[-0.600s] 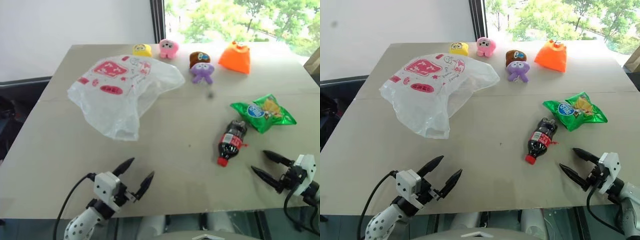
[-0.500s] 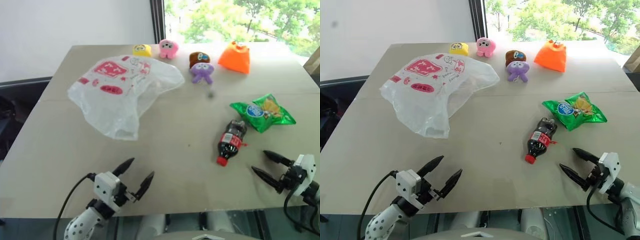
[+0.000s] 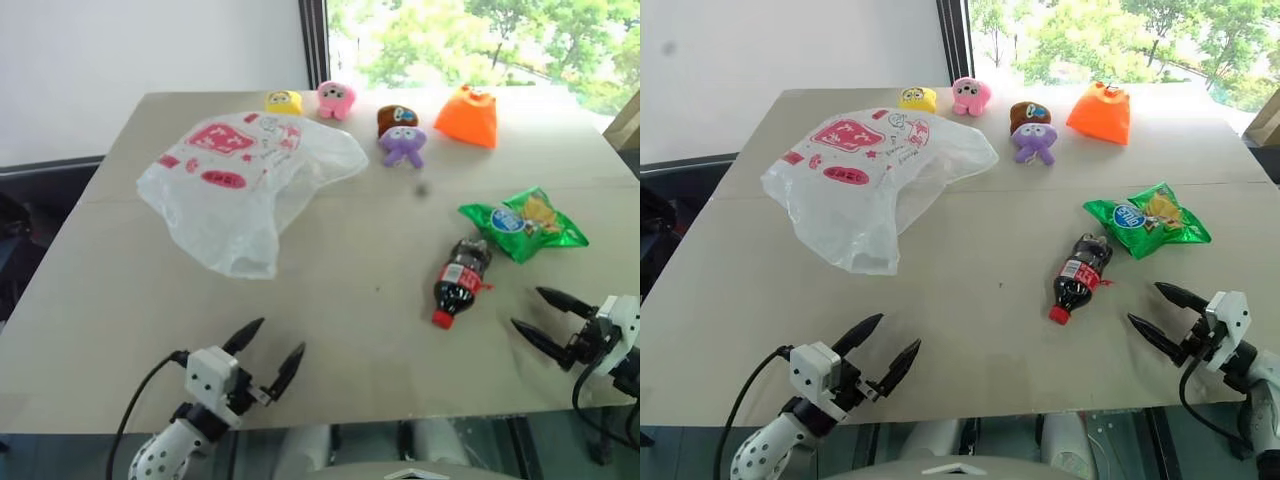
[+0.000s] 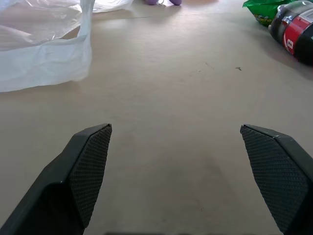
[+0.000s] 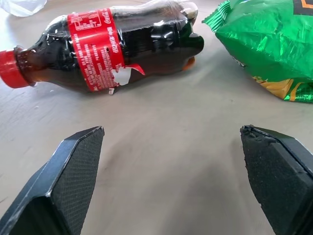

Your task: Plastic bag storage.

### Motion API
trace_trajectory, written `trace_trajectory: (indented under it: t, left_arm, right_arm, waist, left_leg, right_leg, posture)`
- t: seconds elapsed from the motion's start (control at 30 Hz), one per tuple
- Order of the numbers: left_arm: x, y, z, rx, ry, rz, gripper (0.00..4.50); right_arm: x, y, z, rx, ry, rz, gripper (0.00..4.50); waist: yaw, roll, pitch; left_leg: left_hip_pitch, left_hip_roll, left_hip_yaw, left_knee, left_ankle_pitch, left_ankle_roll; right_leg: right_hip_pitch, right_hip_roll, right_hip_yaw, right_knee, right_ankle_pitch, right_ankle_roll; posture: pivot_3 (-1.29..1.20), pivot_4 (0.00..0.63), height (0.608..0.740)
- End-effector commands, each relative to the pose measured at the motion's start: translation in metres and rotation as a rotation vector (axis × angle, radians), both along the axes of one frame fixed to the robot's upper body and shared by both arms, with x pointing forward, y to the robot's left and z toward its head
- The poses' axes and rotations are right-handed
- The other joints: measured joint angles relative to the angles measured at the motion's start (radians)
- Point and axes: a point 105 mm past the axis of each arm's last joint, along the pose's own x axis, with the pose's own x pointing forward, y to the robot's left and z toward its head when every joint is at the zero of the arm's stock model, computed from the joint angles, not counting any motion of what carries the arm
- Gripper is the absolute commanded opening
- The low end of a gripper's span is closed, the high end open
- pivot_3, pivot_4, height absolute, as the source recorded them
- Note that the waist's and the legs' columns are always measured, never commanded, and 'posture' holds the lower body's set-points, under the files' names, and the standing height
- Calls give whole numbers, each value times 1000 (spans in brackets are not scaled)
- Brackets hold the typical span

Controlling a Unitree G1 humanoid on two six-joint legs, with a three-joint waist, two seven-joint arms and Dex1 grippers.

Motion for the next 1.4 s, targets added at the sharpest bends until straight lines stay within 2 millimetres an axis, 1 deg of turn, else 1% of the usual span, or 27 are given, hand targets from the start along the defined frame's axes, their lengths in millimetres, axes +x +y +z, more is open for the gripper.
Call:
trace_trajectory:
  t: [0.03, 0.1, 0.27, 0.37, 0.43, 0.5, 0.53, 0.6, 0.67, 0.73, 0.83, 0.9, 0.93, 1.03, 1.2, 1.23, 1.33, 1.4]
  left_arm:
    - [1, -3, 6, -6, -27, -5, 4475]
    - [1, -4, 6, -11, -26, -7, 4475]
    - [2, -5, 0, -8, -13, -8, 4475]
    - [6, -3, 3, -14, -13, -1, 4475]
    - [10, 0, 3, -12, -12, 20, 4475]
    - [13, 1, 5, -20, -16, 33, 4475]
    - [15, 1, 9, -34, -23, 35, 4475]
    - [19, 2, 20, -63, -44, 43, 4475]
    - [25, 4, 31, -44, -91, 61, 4475]
    - [33, 7, 38, -16, -131, 107, 4475]
    - [40, 9, 51, 21, -209, 154, 4475]
    - [49, 12, 64, 49, -266, 220, 4475]
    - [55, 15, 67, 56, -278, 259, 4475]
    - [69, 17, 65, 59, -266, 324, 4475]
    - [89, 7, 54, 83, -222, 325, 4475]
    - [92, 3, 52, 51, -195, 320, 4475]
    - [95, -7, 49, 2, -149, 279, 4475]
    - [95, -9, 47, 13, -138, 262, 4475]
  right_arm:
    - [-5, -1, 8, -40, -28, 23, 4500]
    - [-6, -1, 9, -47, -30, 23, 4500]
    - [-5, -4, 8, -54, -36, 5, 4500]
    - [-2, -3, 13, -43, -54, -3, 4500]
    - [0, 1, 18, -18, -72, 2, 4500]
    - [0, 12, 25, 24, -88, 33, 4500]
    - [-1, 21, 32, 48, -102, 64, 4500]
    - [-1, 43, 49, 119, -133, 125, 4500]
    - [-5, 66, 63, 165, -148, 202, 4500]
    - [-12, 87, 67, 176, -142, 282, 4500]
    - [-22, 114, 70, 180, -142, 366, 4500]
    - [-25, 132, 77, 198, -151, 412, 4500]
    - [-25, 139, 81, 206, -156, 424, 4500]
    - [-24, 149, 84, 216, -163, 448, 4500]
    - [-19, 157, 88, 216, -190, 479, 4500]
    - [-18, 159, 89, 218, -195, 482, 4500]
    - [-14, 161, 91, 220, -206, 484, 4500]
    - [-12, 161, 89, 218, -208, 482, 4500]
  waist:
    - [1, 0, 0]
    - [0, 0, 0]
    - [-1, 0, 0]
    - [-1, 0, 0]
    - [0, 0, 0]
    - [0, 0, 0]
    - [0, 0, 0]
    - [-1, 0, 0]
    - [-2, 0, 0]
    - [0, 0, 0]
    - [4, 0, 0]
    - [1, 0, 0]
    - [1, 0, 0]
    - [1, -1, 0]
    - [1, -1, 0]
    - [0, -2, 0]
    - [0, -2, 0]
    - [0, -2, 0]
  left_leg:
    - [0, 0, 0, 0, 0, 0]
    - [0, 0, 0, 1, 0, 0]
    - [1, 0, 0, 1, 0, 0]
    - [1, 0, 0, 1, 0, 0]
    - [1, 0, 0, 1, 0, 0]
    - [1, 0, 0, 1, 0, 0]
    - [1, 0, 0, 2, 0, 0]
    - [1, 0, -1, 2, 0, 0]
    - [1, 1, -1, 1, 0, 0]
    - [1, 1, -2, 1, 0, 0]
    - [0, 0, -4, 3, 0, 0]
    - [0, -1, -3, 3, 0, 0]
    - [0, -1, -3, 3, 0, 0]
    - [0, -2, -4, 4, 0, 0]
    - [0, -4, -4, 5, 1, -1]
    - [0, -4, -5, 5, 1, -1]
    - [0, -4, -5, 5, 1, -2]
    - [0, -3, -5, 5, 2, -4]
  right_leg:
    - [0, 0, 0, 1, 0, 0]
    - [0, 0, 0, 2, 0, 0]
    - [0, 1, 1, 2, 0, 0]
    - [0, 1, 1, 2, 1, 1]
    - [0, 1, 1, 3, 1, 1]
    - [0, 1, 1, 3, 1, 2]
    - [0, 1, 1, 3, 2, 3]
    - [0, 1, 1, 3, 2, 4]
    - [0, 1, 1, 4, 2, 4]
    - [0, 1, 0, 4, 2, 4]
    - [1, 1, -2, 4, 2, 4]
    - [1, 1, -1, 4, 2, 4]
    - [1, 0, -1, 4, 2, 4]
    - [1, 1, -2, 4, 3, 5]
    - [2, 1, -2, 4, 3, 5]
    - [2, 2, -2, 4, 3, 5]
    - [2, 2, -3, 5, 3, 5]
    - [2, 2, -3, 6, 3, 5]
  posture:
    - [0, 150, 740]
    - [0, 150, 740]
    - [0, 150, 740]
    - [0, 150, 740]
    - [0, 150, 740]
    - [0, 150, 740]
    - [0, 150, 740]
    - [0, 150, 740]
    - [0, 150, 740]
    - [0, 150, 740]
    - [0, 150, 740]
    - [0, 150, 740]
    - [0, 150, 740]
    - [0, 150, 740]
    - [0, 150, 740]
    - [0, 150, 740]
    - [0, 150, 740]
    - [0, 150, 740]
